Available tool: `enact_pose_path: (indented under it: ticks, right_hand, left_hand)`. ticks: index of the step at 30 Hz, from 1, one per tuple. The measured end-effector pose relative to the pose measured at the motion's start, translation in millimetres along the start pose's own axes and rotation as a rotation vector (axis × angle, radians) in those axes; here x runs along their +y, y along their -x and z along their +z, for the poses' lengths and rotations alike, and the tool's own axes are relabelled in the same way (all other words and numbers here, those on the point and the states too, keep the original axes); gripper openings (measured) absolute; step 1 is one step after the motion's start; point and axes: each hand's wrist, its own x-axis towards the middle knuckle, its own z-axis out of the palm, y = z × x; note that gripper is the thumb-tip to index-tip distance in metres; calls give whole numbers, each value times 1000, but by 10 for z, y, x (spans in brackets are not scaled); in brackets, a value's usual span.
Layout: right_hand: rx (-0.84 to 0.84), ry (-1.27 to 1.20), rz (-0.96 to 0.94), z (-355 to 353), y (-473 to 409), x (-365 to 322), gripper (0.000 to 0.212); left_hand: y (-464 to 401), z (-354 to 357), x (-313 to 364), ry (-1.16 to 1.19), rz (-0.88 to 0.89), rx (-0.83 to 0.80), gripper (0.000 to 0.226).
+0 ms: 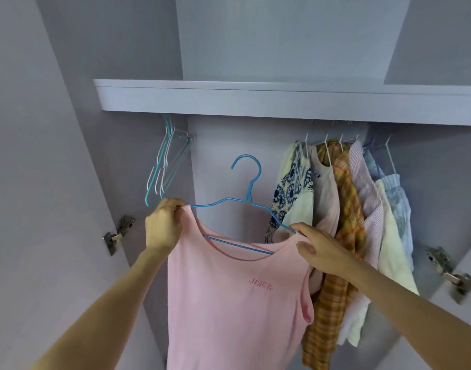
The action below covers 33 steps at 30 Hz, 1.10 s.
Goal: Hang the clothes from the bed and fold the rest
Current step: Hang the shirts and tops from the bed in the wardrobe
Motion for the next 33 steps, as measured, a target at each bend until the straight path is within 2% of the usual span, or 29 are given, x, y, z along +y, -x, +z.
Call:
enact_pose_path:
  ticks: [3, 7, 9, 11, 14, 18, 21, 26, 33]
  right_hand:
    - [65, 10, -45, 55, -97, 46, 7]
    - [231, -34, -23, 158, -225, 53, 17]
    - [254, -54, 30, 202, -264, 14, 24]
    - [286, -59, 109, 229, -312, -61, 41]
    - [338, -41, 267, 244, -436, -299, 50]
    - [373, -31, 453, 291, -686, -531, 32]
    - [327, -14, 560, 229, -843, -626, 27]
    - [310, 140, 569, 24, -990, -601, 27]
    - [537, 93, 588, -70, -1374, -260, 34]
  left_hand:
    - [-133, 96, -64, 5, 54, -40, 27]
    - [-372, 177, -60, -47, 70, -185, 31]
    - [-469, 217, -7, -162, 75, -297, 43]
    - [-528, 216, 70, -218, 58, -325, 56]
    - [-597, 104, 203, -245, 151, -200, 62]
    - [-673, -38, 420, -245, 342, -32, 64]
    - [-709, -66, 597, -248, 463, 71, 70]
    - [-867, 26, 882, -334, 614, 189, 85]
    - [-1188, 302, 1102, -337, 645, 280, 92]
